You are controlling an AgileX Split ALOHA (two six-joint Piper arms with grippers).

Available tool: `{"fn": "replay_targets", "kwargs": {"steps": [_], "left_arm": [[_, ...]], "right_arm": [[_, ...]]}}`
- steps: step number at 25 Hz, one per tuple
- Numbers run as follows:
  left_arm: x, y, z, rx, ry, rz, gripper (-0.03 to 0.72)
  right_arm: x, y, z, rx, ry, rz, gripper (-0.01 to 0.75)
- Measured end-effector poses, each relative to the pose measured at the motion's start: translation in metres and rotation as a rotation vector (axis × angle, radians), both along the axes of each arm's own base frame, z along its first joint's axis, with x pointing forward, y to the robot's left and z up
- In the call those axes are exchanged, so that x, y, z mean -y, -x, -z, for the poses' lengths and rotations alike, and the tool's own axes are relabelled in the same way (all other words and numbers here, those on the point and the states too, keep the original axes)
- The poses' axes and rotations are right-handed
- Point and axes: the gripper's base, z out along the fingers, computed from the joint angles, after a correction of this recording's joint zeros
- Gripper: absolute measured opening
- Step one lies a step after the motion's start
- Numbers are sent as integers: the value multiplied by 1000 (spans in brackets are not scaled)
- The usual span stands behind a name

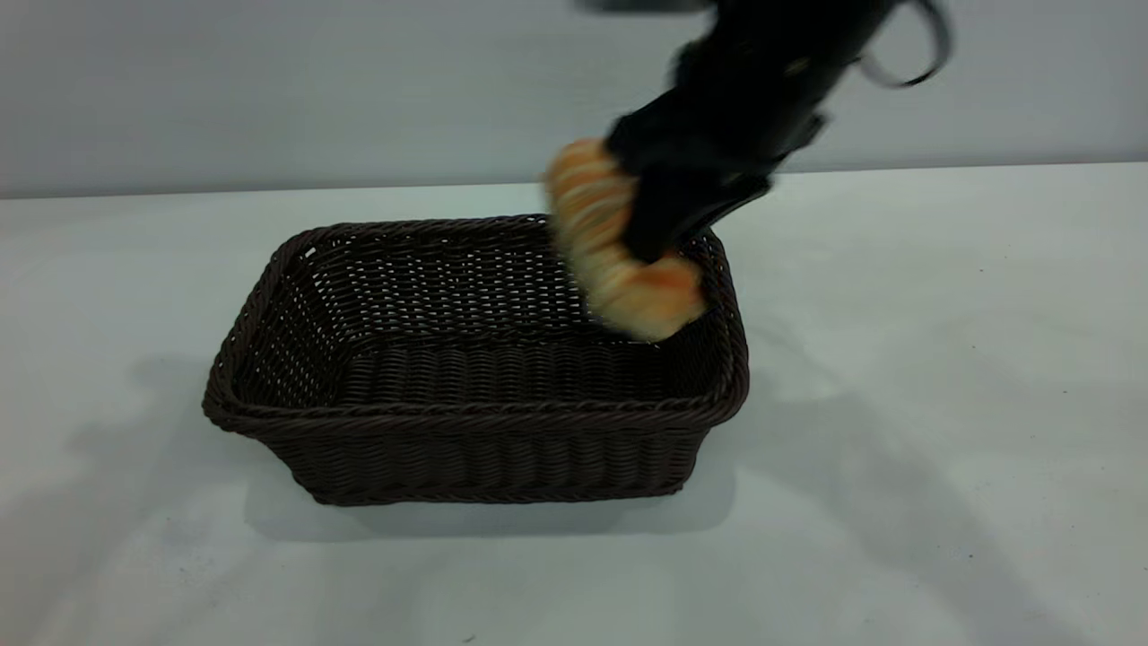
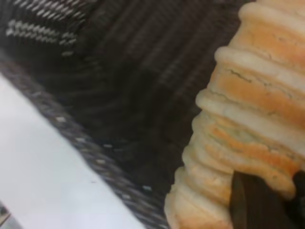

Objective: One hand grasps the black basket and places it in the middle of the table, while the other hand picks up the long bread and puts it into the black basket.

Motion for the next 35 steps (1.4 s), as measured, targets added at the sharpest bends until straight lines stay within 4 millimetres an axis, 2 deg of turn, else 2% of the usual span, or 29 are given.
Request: {"fn": "replay_targets", "kwargs": {"steps": [2, 4, 7, 9, 13, 18, 20, 24, 26, 31, 35], "left_arm": [[-1, 0, 0, -4, -18, 2, 459], [-3, 1, 0, -3, -42, 4, 459], [-6, 5, -3, -8, -71, 8, 459], [-8, 11, -7, -18, -96, 12, 459], [-17, 31, -18, -73, -171, 4, 459], [-30, 64, -30, -75, -260, -28, 459], [-35, 80, -27, -83, -282, -51, 459], [-42, 117, -14, -99, -300, -86, 459], [-45, 136, -8, -101, -294, -102, 459], [-51, 183, 1, -55, -270, -140, 459], [-55, 212, 4, -1, -256, -153, 459]], "right_arm": [[-10, 3, 4, -7, 2, -23, 151], [-11, 3, 4, -6, 2, -26, 219], [-3, -1, 4, -15, 17, -22, 328], [11, -4, 6, -50, 39, -3, 366], [55, -13, -2, -125, 125, 92, 381], [123, -11, -42, -169, 263, 222, 381], [151, -5, -59, -195, 311, 284, 381], [194, 21, -81, -246, 340, 431, 381], [203, 39, -92, -236, 338, 467, 382], [204, 95, -123, -166, 293, 486, 382], [205, 140, -137, -110, 267, 494, 382]]}}
